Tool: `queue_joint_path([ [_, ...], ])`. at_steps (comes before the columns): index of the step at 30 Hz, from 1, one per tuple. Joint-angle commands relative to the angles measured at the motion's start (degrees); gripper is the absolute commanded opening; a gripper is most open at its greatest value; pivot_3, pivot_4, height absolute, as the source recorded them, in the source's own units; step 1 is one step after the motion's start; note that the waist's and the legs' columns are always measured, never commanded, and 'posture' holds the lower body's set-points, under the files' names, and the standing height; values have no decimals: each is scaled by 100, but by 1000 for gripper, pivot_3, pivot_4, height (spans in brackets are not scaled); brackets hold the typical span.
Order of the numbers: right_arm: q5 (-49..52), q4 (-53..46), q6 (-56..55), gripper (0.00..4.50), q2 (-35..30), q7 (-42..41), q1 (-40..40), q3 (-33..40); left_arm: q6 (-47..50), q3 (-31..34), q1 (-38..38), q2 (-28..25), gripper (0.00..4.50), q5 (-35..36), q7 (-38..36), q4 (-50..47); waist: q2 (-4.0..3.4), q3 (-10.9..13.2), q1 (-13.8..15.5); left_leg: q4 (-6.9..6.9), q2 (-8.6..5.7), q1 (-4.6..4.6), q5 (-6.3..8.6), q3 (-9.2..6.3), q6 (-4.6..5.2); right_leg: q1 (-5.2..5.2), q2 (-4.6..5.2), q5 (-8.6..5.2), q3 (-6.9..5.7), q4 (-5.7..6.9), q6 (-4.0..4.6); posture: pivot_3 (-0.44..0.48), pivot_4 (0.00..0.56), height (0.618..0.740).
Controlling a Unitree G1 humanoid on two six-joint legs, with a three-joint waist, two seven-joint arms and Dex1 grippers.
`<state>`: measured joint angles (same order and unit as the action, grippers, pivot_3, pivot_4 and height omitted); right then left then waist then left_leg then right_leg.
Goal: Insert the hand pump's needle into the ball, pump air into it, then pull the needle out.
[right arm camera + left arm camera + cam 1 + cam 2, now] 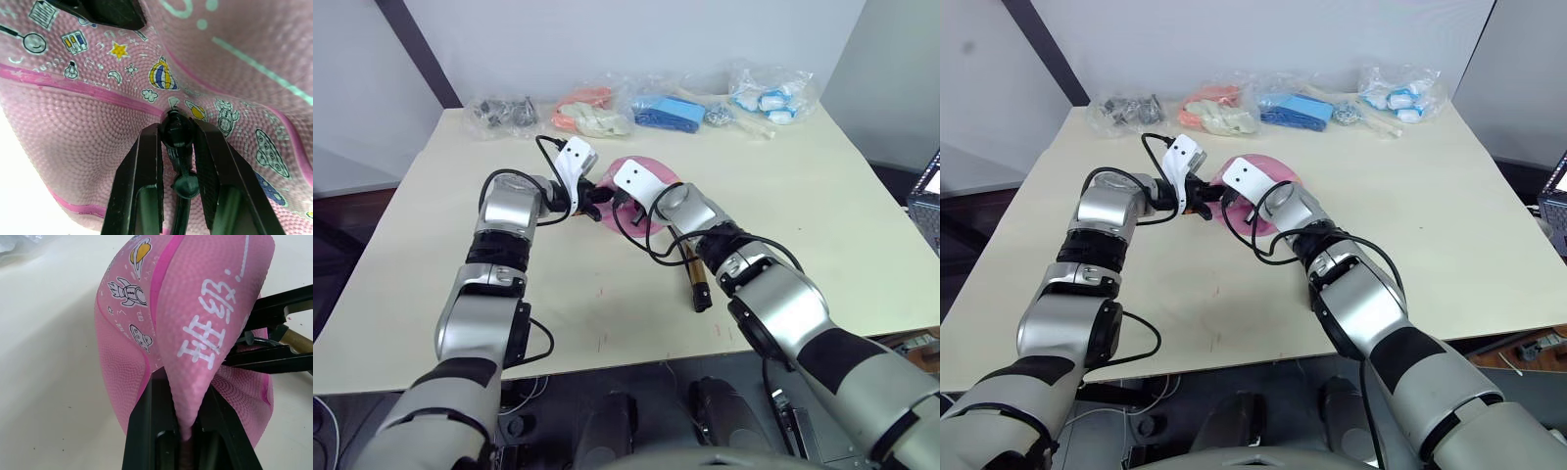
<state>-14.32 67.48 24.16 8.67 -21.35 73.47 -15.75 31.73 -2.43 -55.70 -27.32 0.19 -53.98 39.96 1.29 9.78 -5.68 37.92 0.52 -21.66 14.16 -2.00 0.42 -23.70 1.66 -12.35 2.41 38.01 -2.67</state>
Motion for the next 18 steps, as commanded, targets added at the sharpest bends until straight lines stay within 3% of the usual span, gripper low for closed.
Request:
queue_joint_path([
  [1, -87, 518, -43, 355, 126, 77, -234, -28, 80, -111, 81, 148, 0, 229, -256, -269, 0, 0, 0, -2, 0, 0, 0, 0, 0, 0, 0, 0, 0, -1, 0, 0, 150, 740],
  [10, -199, 696, -144, 355, 140, 229, -369, 21, 103, -94, 93, 129, 0, 236, -264, -361, 1, -1, 0, -10, -1, 2, 0, 1, 0, 0, 0, 0, 2, -5, 0, 0, 150, 740],
  [18, 269, 698, -15, 355, 204, 408, -312, 661, 180, -53, 223, 39, 0, 314, -338, -643, 1, 0, -6, -13, 1, 3, 0, 2, 0, -1, 0, 0, 5, -6, 1, 0, 150, 740],
])
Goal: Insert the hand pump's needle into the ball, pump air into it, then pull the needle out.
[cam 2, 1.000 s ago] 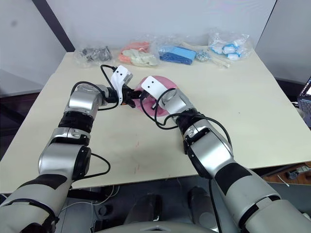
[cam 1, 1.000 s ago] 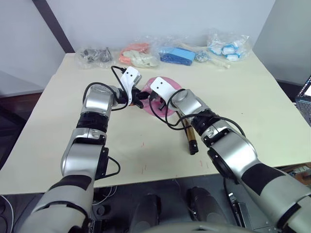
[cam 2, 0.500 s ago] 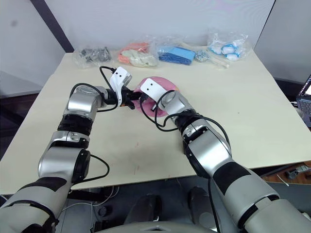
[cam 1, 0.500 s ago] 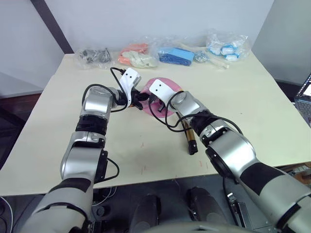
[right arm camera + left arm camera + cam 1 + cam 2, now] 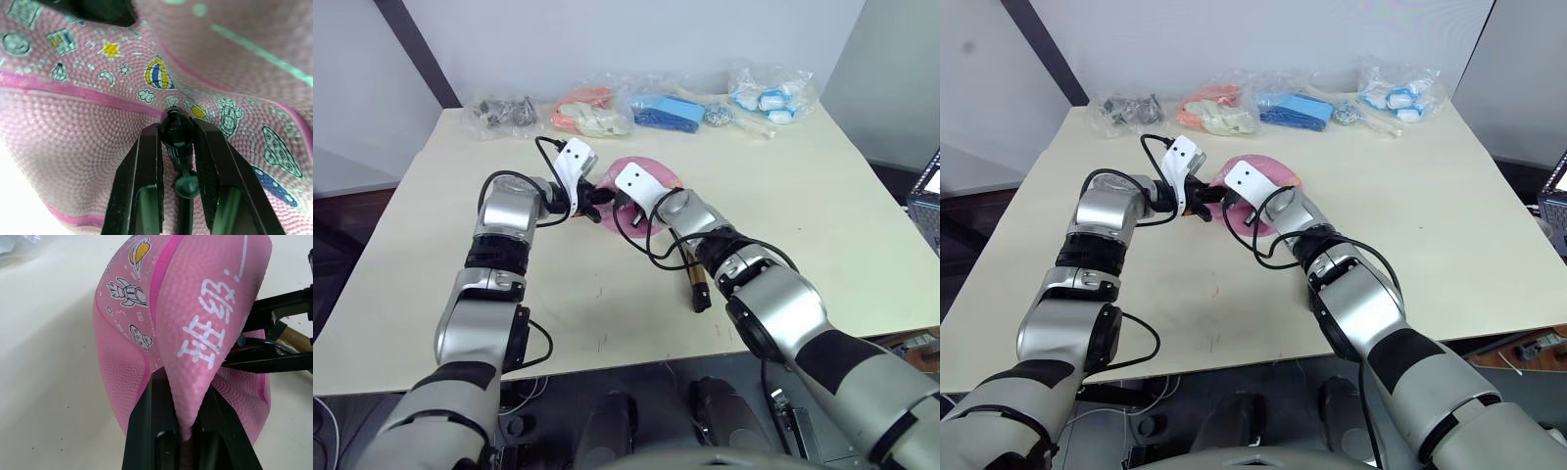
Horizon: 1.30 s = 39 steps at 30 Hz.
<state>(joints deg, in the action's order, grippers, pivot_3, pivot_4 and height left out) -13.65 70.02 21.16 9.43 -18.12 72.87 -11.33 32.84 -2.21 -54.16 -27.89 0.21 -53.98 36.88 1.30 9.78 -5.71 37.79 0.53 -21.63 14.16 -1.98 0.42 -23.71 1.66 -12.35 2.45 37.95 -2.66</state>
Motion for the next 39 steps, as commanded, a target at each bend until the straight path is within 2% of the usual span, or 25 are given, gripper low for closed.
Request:
queue_joint_path([
  [1, 290, 433, 330, 355, 146, 100, -220, 334, 68, -67, 86, 76, 0, 313, -344, -351, 0, 0, -5, -1, 0, 0, 0, 0, 0, 0, 0, 1, 0, 0, 1, 0, 150, 740],
  [10, 1118, 253, 957, 355, 429, 670, 91, 1265, -442, -142, -150, 125, 0, 171, -376, 251, -1, 1, 17, -8, 0, -1, 0, -2, 0, -2, -1, 9, 0, -7, 17, 0, 150, 740],
  [23, 2000, 49, 1359, 355, 706, 1531, 321, 2050, -1594, -188, -849, 387, 0, -41, -465, 1650, 0, 1, 122, -8, -9, -8, -1, -8, 1, -1, 8, -2, -9, -11, -3, 0, 150, 740],
  [29, 2089, -12, 1447, 355, 785, 1640, 387, 2041, -1898, -145, -998, 414, 0, -89, -501, 1946, 0, 1, 160, -8, -9, -10, -1, -7, 1, -2, 6, -3, -10, -13, -3, 0, 150, 740],
  [33, 1905, -110, 1419, 355, 739, 1349, 330, 1719, -1907, -111, -932, 415, 0, -60, -557, 1856, 0, 2, 160, -8, -9, -12, -1, -7, 1, -2, 5, -3, -11, -14, -4, 0, 150, 740],
  [34, 1871, -149, 1430, 1449, 702, 1266, 313, 1639, -1897, -103, -909, 410, 0, -50, -567, 1818, -1, 3, 164, -8, -9, -13, -1, -8, 1, -3, 5, -3, -11, -14, -4, 0, 150, 740],
  [36, 1751, -301, 1443, 2242, 572, 1056, 266, 1411, -1866, -81, -844, 389, 0, -36, -586, 1709, -4, 13, 176, -8, -10, -23, -1, -6, 1, -10, 5, -3, -14, -15, -4, 0, 150, 740],
  [39, 1536, -741, 1557, 3707, 312, 788, 139, 1016, -1827, -14, -762, 354, 0, -4, -543, 1557, -4, 13, 169, -11, -10, -39, -1, -7, 1, -24, 6, -3, -15, -19, -3, 0, 150, 740],
])
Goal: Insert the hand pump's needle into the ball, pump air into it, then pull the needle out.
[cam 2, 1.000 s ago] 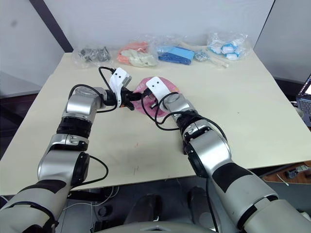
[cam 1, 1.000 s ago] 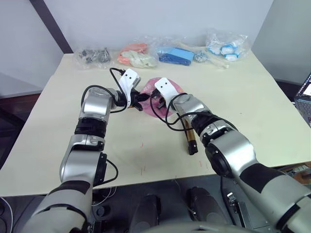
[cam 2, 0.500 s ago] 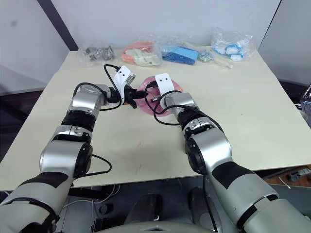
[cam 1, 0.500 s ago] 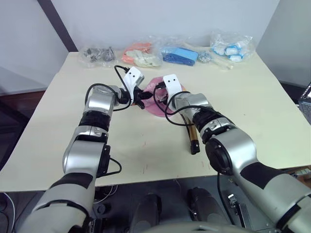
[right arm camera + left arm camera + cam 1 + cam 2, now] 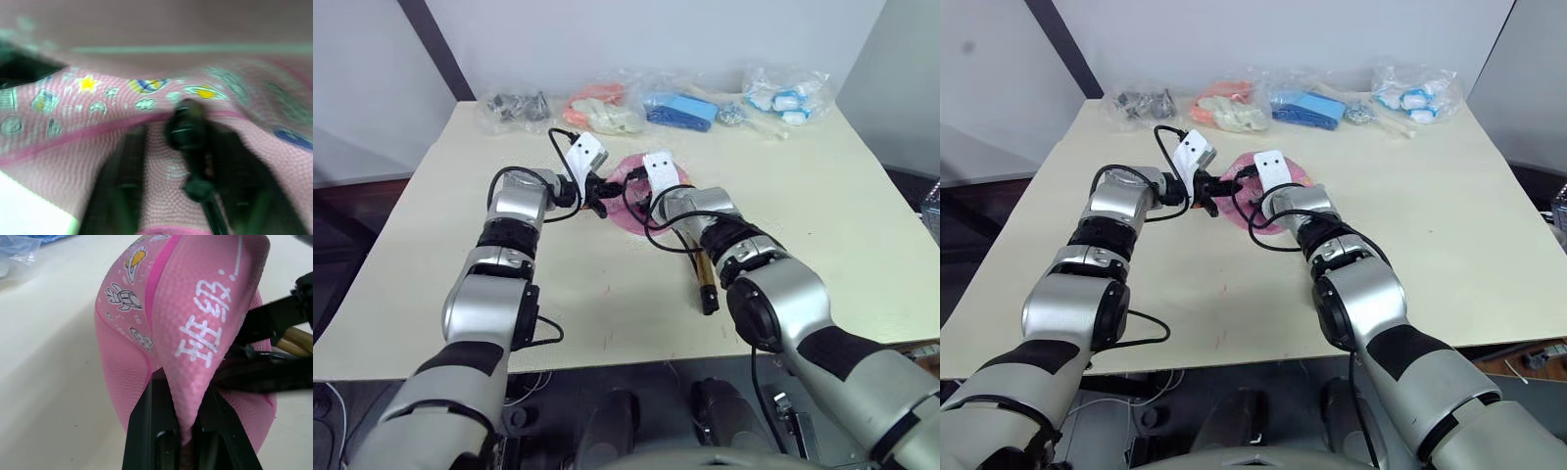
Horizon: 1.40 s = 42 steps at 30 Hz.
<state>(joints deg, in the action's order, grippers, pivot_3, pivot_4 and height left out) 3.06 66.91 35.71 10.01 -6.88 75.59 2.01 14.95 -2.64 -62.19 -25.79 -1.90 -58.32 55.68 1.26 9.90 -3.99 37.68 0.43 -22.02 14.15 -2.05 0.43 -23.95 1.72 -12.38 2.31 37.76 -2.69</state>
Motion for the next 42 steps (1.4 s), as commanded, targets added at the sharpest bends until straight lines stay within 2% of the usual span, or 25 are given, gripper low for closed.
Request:
queue_joint_path([
  [1, -213, -706, 225, 4216, 135, -420, -227, -463, -3, 53, 60, 129, 0, 224, -103, -372, 0, 0, -3, -9, 0, 0, 0, 0, 0, -2, 1, 0, 3, -7, 0, 0, 150, 740],
  [2, -183, -1225, 500, 4369, 0, -519, -408, -521, 20, 69, 86, 103, 0, 230, -104, -429, 0, 0, -3, -13, 0, -1, 0, 1, 0, -2, 2, 0, 4, -10, -1, 0, 150, 740],
  [5, -210, -3126, 1380, 4369, -411, -917, -1145, -999, 102, 89, 146, 54, 0, 249, -115, -565, -4, 3, 35, -17, -3, -21, 0, -10, 0, -14, 7, 0, -8, -13, 0, 0, 150, 740],
  [7, -227, -4189, 1914, 4369, -647, -1092, -1575, -1305, 144, 83, 187, 29, 0, 275, -123, -644, -4, 3, 65, -12, -11, -89, -2, -11, -3, -80, 13, 14, -12, -1, 21, 0, 150, 740],
  [10, -171, -5901, 2676, 4369, -1201, -1335, -2197, -1672, 214, 78, 235, 16, 0, 314, -129, -774, -5, 3, 114, -12, -13, -106, -2, -11, -3, -95, 18, 14, -16, 0, 22, 0, 150, 740],
  [13, -103, -7343, 2930, 4369, -1835, -1618, -2711, -1987, 304, 54, 318, 20, 0, 373, -168, -986, -4, 3, 171, -5, -20, -197, -3, -9, -4, -173, 28, 14, -29, 3, 20, 0, 150, 740],
  [15, 82, -8071, 2958, 4369, -2058, -1760, -3041, -1886, 361, 41, 380, 13, 0, 407, -187, -1124, -4, 3, 170, -5, -22, -198, -3, -9, -4, -171, 32, 13, -33, -13, 18, 0, 150, 740],
  [19, 334, -8859, 2795, 4369, -2369, -1931, -3468, -1656, 447, 32, 475, -20, 0, 458, -208, -1334, -3, 4, 165, -5, -22, -193, -2, 1, -2, -168, 29, 12, -37, -12, 18, 0, 150, 740],
  [24, 1467, -10119, 2819, 4369, -3036, -2859, -4326, -534, 811, 139, 786, -166, 0, 732, -362, -2051, 4, 8, 185, -2, -22, -195, -2, -1, -2, -161, 30, 12, -44, -17, 17, 0, 150, 740],
  [27, 1900, -10377, 2675, 4500, -3534, -3174, -4695, 162, 1165, 344, 968, -296, 1333, 990, -216, -2580, 6, 10, 164, -2, -22, -197, -2, -2, -2, -160, 31, 11, -45, -23, 17, 0, 150, 740],
  [30, 2182, -10544, 2553, 4500, -4056, -3490, -5036, 537, 1634, 500, 1208, -530, 2432, 1319, -360, -3213, 6, 12, 162, -2, -18, -191, -2, 0, -2, -161, 27, 11, -44, -15, 19, 0, 150, 740],
  [34, 2609, -10674, 2366, 4500, -4572, -3775, -5447, 982, 2431, 822, 1457, -865, 4401, 1864, -369, -3844, 8, 14, 156, -2, -13, -183, -2, 4, -2, -160, 21, 9, -38, -5, 22, 0, 150, 740],
  [39, 3120, -10853, 2210, 4500, -4956, -3980, -5859, 1430, 3330, 1145, 1727, -1393, 4462, 2483, -481, -4371, 8, 14, 165, 30, -10, -180, -2, 0, -2, -149, 16, 8, -40, 8, 19, 0, 150, 740],
  [42, 3511, -10944, 2162, 4500, -5310, -4282, -6290, 1910, 4542, 1403, 2206, -2036, 4462, 3300, -952, -4914, 10, 16, 146, 41, -8, -182, -2, 6, -2, -147, 16, 8, -35, 8, 19, 0, 150, 740],
])
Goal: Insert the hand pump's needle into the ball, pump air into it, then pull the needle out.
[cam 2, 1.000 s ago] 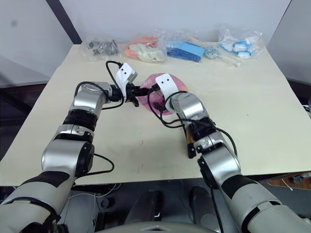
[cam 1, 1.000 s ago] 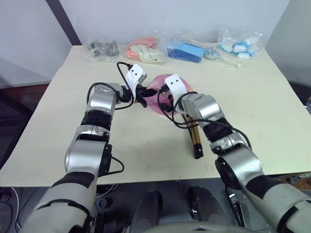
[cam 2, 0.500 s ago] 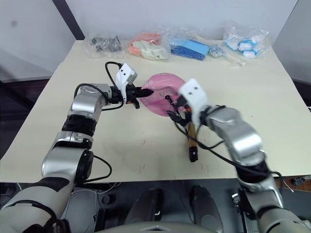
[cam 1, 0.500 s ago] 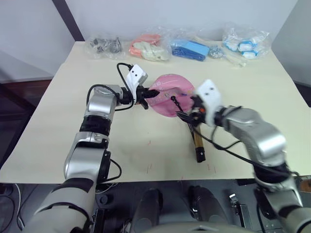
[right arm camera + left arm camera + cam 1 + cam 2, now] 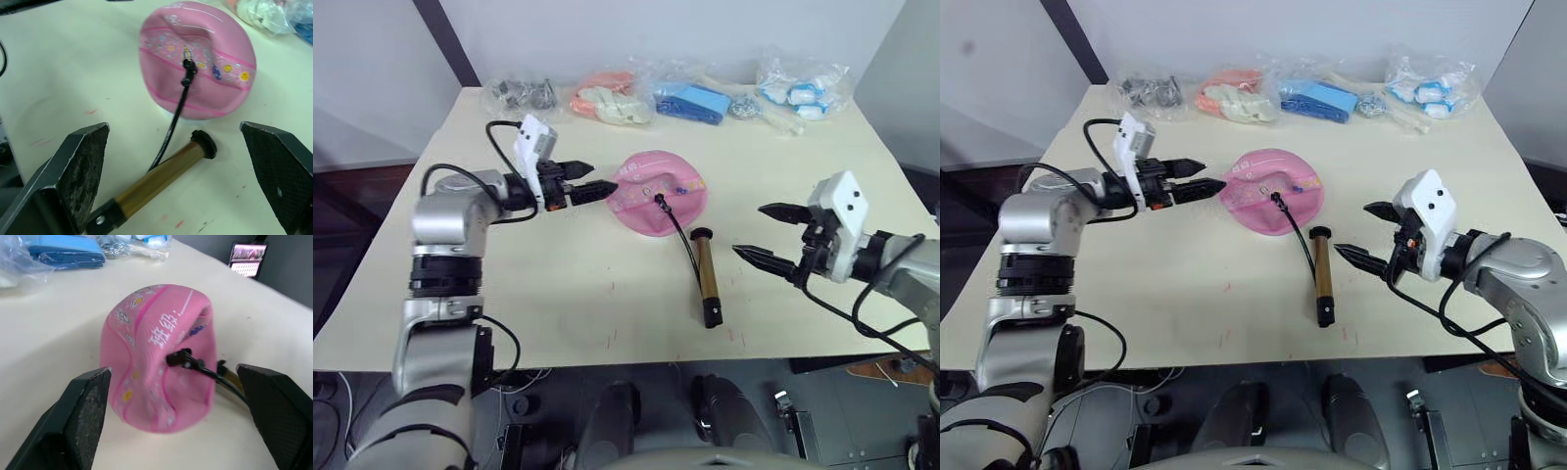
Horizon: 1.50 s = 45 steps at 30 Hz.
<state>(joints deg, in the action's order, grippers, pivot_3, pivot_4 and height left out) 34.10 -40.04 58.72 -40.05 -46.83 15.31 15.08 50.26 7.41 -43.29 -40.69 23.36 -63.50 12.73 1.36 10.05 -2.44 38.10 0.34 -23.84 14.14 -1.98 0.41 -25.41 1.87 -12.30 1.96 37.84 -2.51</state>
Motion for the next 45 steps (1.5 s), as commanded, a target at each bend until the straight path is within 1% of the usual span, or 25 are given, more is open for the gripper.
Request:
queue_joint_path([
  [1, 537, -263, -152, 4500, -414, -359, -378, 758, 1372, 449, 496, -700, 4462, 1003, -487, -801, 1, 2, -10, 0, 2, 0, 0, 2, 0, 0, 0, 0, 2, -1, -1, 0, 150, 740],
  [3, 765, -301, -208, 4500, -632, -498, -588, 984, 1883, 516, 789, -883, 4462, 1379, -481, -1117, 1, 3, 10, 1, 4, 2, 0, 1, 1, 2, 0, -11, 2, 0, -18, 0, 150, 740],
  [5, 961, -312, -249, 4500, -800, -585, -746, 1216, 2269, 583, 1019, -864, 4462, 1666, -282, -1528, 1, 6, 59, 10, 6, 4, 0, -5, 1, 9, 1, -14, -6, 0, -22, 0, 150, 740],
  [7, 1082, -331, -333, 4500, -1005, -749, -957, 1437, 2739, 655, 1163, -689, 4462, 1970, 30, -1953, 3, 8, 111, 26, 11, 11, 0, -21, 1, 31, 3, -16, -25, -6, -26, 0, 150, 740],
  [9, 1194, -324, -416, 4500, -1204, -916, -1167, 1657, 2980, 508, 1341, -483, 4462, 2092, 428, -2485, 5, 9, 147, 39, 13, 13, 0, -17, 1, 38, 4, -13, -24, -6, -29, 0, 150, 740],
  [11, 1300, -313, -462, 4500, -1363, -1006, -1317, 1860, 3277, 374, 1409, -77, 4462, 2142, 991, -2974, 4, 9, 178, 42, 13, 17, 0, -14, 1, 43, 6, -12, -23, -6, -30, 0, 150, 740],
  [13, 1378, -309, -521, 4500, -1484, -1084, -1444, 2020, 3708, 226, 1389, 252, 4462, 2224, 1391, -3318, 12, 12, 179, 43, 11, 26, 0, -17, 1, 59, 7, -12, -24, -6, -31, 0, 150, 740],
  [15, 1499, -296, -522, 4500, -1568, -1088, -1503, 2154, 4117, 106, 1196, 685, 4462, 2444, 1961, -3245, 13, 12, 179, 43, 6, 29, 0, -19, 1, 62, 3, -12, -26, -8, -31, 0, 150, 740],
  [16, 1537, -308, -507, 4500, -1617, -1075, -1545, 2211, 4197, -133, 1058, 780, 4462, 2511, 2301, -3126, 13, 12, 180, 43, 5, 31, 0, -19, 1, 63, 2, -12, -26, -6, -31, 0, 150, 740],
  [18, 1553, -376, -490, 4500, -1705, -1008, -1638, 2313, 4224, -403, 769, 1151, 4462, 2574, 2860, -2846, 14, 13, 191, 44, 3, 31, 0, -25, 1, 64, 1, -12, -31, -4, -31, 0, 150, 740],
  [23, 1796, -547, -372, 4500, -1764, -747, -1868, 2611, 4224, -593, 370, 2220, 4462, 2887, 4116, -2200, 13, 11, 177, 44, 1, 32, 0, -19, 1, 66, 3, -11, -23, -4, -30, 0, 150, 740],
  [26, 1905, -664, -366, 4500, -1749, -550, -2007, 2676, 4224, -649, 264, 2752, 4462, 2855, 4652, -2028, 14, 12, 189, 43, -2, 28, 0, -22, 1, 65, 5, 1, -22, -4, -9, 0, 150, 740],
  [33, 2079, -857, -415, 4500, -1668, -157, -2245, 2715, 4224, -538, -67, 3427, 4462, 2458, 5189, -1579, 15, 11, 205, 48, -6, 35, 0, -19, 0, 70, 4, -11, -20, -1, -30, 0, 150, 740],
  [36, 2072, -887, -475, 4500, -1662, -55, -2324, 2683, 4097, -455, -274, 3705, 4462, 2135, 5326, -1213, 15, 11, 193, 48, -7, 33, 0, -17, 1, 70, 5, -9, -17, -5, -27, 0, 150, 740],
  [40, 2098, -905, -536, 4500, -1682, 69, -2372, 2654, 3941, -478, -460, 3905, 4462, 1714, 5484, -865, 15, 11, 205, 47, -8, 33, 0, -20, 1, 70, 4, -10, -20, -3, -27, 0, 150, 740],
  [45, 2114, -941, -576, 4500, -1676, 152, -2474, 2689, 3783, -587, -541, 4040, 4462, 1450, 5410, -649, 15, 11, 200, 47, -8, 32, 0, -19, 1, 70, 4, -8, -19, -4, -26, 0, 150, 740],
])
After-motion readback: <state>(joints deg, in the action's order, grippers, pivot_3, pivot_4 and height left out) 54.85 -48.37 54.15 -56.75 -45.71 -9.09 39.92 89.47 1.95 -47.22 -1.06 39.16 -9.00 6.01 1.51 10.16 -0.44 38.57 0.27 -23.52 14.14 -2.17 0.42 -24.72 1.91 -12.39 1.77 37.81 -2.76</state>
